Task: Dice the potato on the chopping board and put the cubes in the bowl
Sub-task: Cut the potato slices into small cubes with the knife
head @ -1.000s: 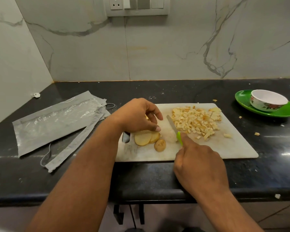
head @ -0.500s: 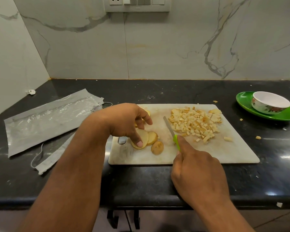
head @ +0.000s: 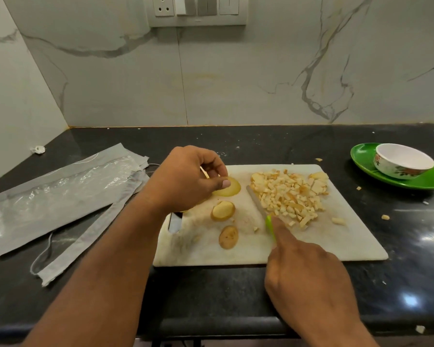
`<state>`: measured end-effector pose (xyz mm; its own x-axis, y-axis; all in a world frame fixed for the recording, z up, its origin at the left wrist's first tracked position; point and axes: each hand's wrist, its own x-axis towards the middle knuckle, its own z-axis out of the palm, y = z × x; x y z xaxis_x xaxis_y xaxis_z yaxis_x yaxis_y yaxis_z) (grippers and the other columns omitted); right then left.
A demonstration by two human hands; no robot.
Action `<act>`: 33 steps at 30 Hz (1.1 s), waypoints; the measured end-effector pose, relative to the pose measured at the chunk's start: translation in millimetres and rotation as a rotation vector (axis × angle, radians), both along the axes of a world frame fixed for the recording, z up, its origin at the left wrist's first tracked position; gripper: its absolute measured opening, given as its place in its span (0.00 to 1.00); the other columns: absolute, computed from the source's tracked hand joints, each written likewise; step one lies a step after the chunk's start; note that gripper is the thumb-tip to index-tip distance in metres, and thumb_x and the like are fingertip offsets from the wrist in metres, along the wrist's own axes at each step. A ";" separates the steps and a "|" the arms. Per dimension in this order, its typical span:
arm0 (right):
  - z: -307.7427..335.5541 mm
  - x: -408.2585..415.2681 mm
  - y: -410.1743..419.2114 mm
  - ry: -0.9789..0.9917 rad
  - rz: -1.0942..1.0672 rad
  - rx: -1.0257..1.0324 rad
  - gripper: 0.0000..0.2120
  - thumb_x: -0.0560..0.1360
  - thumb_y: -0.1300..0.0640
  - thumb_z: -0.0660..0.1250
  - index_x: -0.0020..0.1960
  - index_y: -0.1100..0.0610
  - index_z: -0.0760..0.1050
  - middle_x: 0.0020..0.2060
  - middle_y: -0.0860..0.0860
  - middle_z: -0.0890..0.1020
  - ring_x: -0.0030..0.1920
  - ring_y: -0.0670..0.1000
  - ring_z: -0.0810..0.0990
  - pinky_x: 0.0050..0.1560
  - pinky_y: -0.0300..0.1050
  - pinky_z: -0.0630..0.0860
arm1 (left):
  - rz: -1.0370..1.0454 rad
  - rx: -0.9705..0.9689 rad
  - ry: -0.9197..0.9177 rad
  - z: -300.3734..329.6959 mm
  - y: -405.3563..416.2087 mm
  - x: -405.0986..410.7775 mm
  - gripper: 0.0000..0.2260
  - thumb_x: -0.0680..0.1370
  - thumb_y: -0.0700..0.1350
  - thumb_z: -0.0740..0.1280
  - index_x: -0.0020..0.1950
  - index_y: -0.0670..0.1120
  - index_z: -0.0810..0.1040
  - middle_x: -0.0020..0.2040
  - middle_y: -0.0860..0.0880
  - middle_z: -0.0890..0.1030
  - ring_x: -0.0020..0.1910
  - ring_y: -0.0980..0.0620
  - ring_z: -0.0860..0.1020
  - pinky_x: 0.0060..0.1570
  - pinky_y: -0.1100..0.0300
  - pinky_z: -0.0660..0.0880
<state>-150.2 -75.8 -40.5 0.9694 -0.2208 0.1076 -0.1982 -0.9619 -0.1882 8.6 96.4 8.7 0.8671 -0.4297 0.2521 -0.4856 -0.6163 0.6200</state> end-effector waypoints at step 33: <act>4.4 -38.7 -14.0 0.045 -0.016 -0.010 0.29 0.83 0.46 0.47 0.81 0.40 0.40 0.43 0.46 0.74 0.43 0.47 0.74 0.44 0.43 0.67 | -0.025 0.370 0.117 -7.9 -18.6 -8.1 0.26 0.70 0.56 0.81 0.67 0.58 0.81 0.61 0.57 0.83 0.58 0.55 0.80 0.55 0.60 0.77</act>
